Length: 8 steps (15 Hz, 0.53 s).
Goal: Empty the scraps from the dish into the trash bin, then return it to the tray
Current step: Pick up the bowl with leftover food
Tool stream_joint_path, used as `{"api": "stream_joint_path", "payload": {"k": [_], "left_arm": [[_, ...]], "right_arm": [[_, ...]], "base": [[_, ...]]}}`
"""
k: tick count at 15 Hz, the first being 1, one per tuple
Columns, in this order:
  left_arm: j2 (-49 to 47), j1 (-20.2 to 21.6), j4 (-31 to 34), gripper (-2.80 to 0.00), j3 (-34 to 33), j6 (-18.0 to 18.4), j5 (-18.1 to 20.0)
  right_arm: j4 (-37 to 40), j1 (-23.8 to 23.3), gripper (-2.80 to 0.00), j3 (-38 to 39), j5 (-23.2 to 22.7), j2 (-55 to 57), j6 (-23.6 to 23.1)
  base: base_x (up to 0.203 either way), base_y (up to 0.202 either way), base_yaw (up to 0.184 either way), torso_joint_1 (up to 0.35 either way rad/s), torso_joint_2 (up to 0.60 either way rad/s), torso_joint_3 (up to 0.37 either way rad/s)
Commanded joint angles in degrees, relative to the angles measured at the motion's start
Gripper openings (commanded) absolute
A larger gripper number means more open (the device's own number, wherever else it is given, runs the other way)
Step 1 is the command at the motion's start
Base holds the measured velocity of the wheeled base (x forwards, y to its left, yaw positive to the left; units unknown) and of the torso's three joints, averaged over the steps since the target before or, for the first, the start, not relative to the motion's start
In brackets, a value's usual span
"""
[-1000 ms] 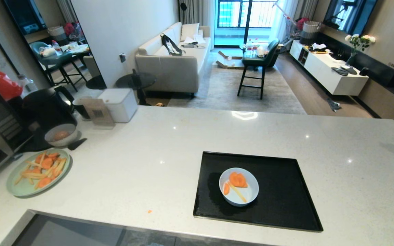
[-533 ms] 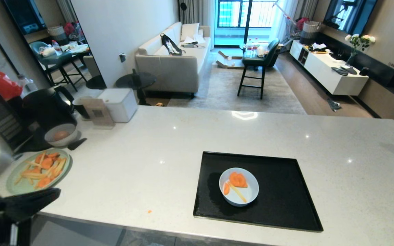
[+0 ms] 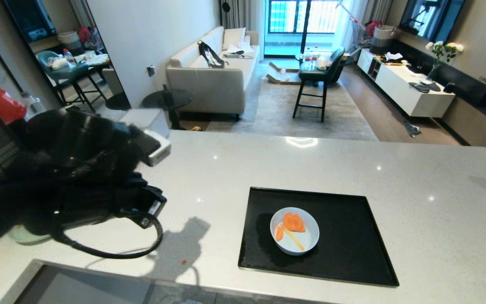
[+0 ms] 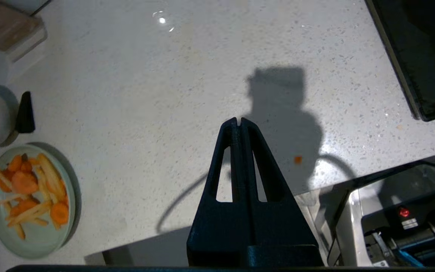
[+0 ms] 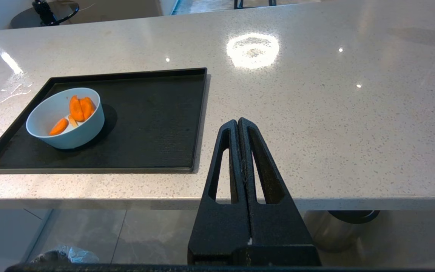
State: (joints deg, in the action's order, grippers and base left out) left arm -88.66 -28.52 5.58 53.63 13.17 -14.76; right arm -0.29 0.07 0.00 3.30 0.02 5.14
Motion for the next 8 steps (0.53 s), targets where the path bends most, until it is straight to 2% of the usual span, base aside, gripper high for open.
{"api": "stream_joint_path", "payload": {"k": [1,3,4,5,8], "left_arm": [[-9.36,-4.24,0.04,-2.80,3.21,0.10,-1.29],[-12.10,-7.10,0.04,-2.80,4.80,0.10,-1.92],[-12.75,-8.31,0.04,-2.55,4.97,0.11,-2.01],[-13.66,-9.35,0.04,0.00,4.99,0.07,-2.03],[-16.89,-11.60,0.04,0.00,6.32,0.05,-2.31]], "right_arm": [[-0.04,0.01,-2.80,0.00,0.04,-0.02,0.04],[0.03,0.01,-2.80,0.00,0.04,-0.02,0.04],[0.03,0.01,-2.80,0.00,0.04,-0.02,0.04],[-0.06,0.01,-2.80,0.00,0.04,-0.02,0.04],[-0.06,0.01,-2.80,0.00,0.04,-0.02,0.04]], "base": [[0.000,0.000,0.000,0.000,0.00,0.000],[0.000,0.000,0.000,0.000,0.00,0.000],[0.000,0.000,0.000,0.000,0.00,0.000],[0.000,0.000,0.000,0.000,0.00,0.000],[0.000,0.000,0.000,0.000,0.00,0.000]]}}
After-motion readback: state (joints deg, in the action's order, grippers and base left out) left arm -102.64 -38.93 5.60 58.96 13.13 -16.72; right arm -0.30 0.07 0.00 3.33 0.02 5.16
